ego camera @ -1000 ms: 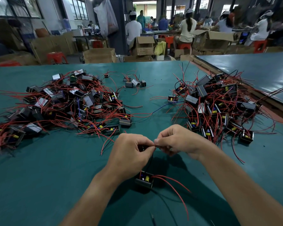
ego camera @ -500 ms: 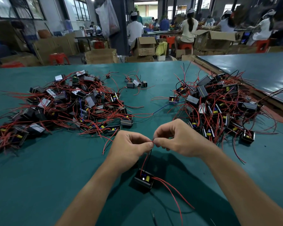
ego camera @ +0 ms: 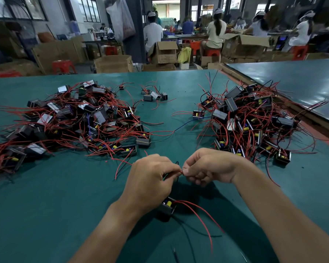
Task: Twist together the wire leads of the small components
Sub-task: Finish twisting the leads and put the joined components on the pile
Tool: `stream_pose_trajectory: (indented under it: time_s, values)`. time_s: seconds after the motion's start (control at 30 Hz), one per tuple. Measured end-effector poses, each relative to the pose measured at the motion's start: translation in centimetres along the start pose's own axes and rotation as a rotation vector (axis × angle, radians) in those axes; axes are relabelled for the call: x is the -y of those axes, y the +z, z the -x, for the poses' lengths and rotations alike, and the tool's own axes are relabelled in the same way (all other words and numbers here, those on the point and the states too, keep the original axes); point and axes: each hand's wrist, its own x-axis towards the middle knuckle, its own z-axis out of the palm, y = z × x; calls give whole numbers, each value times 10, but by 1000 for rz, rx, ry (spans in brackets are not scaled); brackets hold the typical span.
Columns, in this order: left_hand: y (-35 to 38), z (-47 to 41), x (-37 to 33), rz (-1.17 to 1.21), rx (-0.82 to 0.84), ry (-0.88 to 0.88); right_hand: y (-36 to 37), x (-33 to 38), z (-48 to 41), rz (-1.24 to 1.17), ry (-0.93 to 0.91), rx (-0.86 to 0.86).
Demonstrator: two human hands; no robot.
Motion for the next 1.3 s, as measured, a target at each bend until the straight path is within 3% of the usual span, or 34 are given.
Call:
stream_pose_trajectory:
  time_s: [0.07,0.13,0.3,0.5,0.73,0.93,1.3]
  values:
    - [-1,-2,0,54,-17,-26,-2,-2,-1,-147,3,46]
    - [-3,-3,0,173,-38,-146,-3,-3,-3,-221,-112,27]
    - [-10,-8,-1,520,37,-527,2,-3,-6,-150,-466,-112]
    - [-19,-10,3,831,186,-767,4,-5,-10,-44,-587,-187]
    - [-17,-8,5,768,174,-749,11,-2,-10,69,-544,-256]
    - [-4,-1,0,146,84,-322,12,-1,-13,225,-384,-298]
    - [-6,-2,5,160,34,-326,11,5,-8,-38,-322,-270]
